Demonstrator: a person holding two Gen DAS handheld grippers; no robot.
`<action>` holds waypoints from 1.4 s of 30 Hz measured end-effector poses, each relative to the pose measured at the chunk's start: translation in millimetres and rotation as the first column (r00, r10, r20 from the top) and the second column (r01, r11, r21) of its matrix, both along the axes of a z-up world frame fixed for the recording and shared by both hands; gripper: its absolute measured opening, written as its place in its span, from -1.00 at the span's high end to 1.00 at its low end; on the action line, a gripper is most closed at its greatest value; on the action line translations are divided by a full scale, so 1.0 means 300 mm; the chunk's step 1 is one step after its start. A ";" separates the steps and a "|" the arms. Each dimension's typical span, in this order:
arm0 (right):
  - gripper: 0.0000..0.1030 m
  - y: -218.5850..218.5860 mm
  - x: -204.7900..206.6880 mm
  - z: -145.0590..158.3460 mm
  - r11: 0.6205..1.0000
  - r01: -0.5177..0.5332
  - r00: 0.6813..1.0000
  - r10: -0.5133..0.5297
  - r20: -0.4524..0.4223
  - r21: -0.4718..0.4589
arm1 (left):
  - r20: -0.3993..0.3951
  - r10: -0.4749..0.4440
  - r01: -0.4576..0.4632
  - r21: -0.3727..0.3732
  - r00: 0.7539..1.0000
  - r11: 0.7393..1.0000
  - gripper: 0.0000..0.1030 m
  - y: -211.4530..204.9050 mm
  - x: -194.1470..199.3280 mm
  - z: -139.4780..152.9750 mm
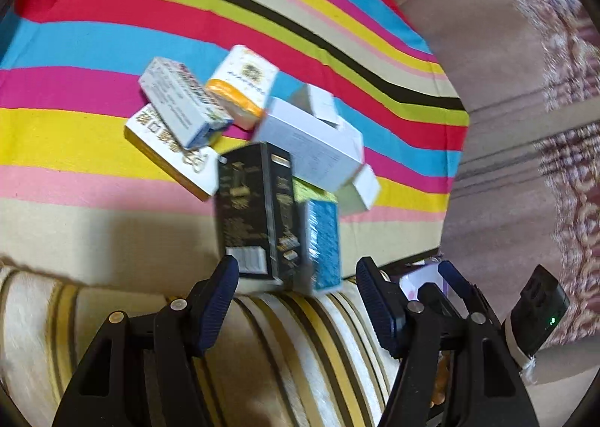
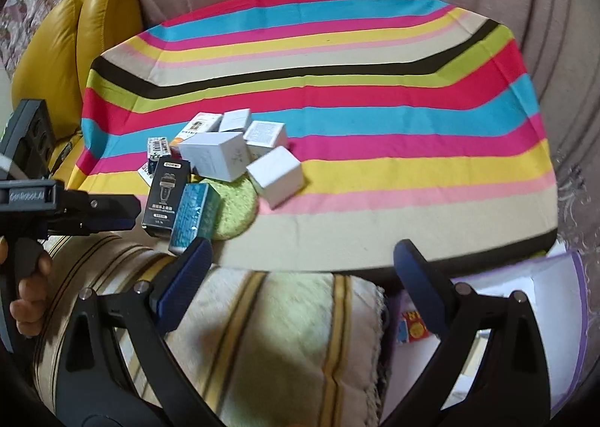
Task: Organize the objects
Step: 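Move both grippers back toward the remaining boxes on the cloth, then grasp the black comb box with the left gripper while the right gripper grasps a white cube box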
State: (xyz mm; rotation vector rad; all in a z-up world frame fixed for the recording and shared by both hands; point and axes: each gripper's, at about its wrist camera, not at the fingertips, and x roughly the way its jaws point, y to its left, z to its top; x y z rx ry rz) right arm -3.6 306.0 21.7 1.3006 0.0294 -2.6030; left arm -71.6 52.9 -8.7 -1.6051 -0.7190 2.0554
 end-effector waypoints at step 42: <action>0.01 -0.106 -0.330 -0.175 0.957 -0.291 0.947 0.286 0.149 0.013 | 0.017 -0.006 0.006 0.001 1.000 1.000 0.21 0.023 -0.077 -0.089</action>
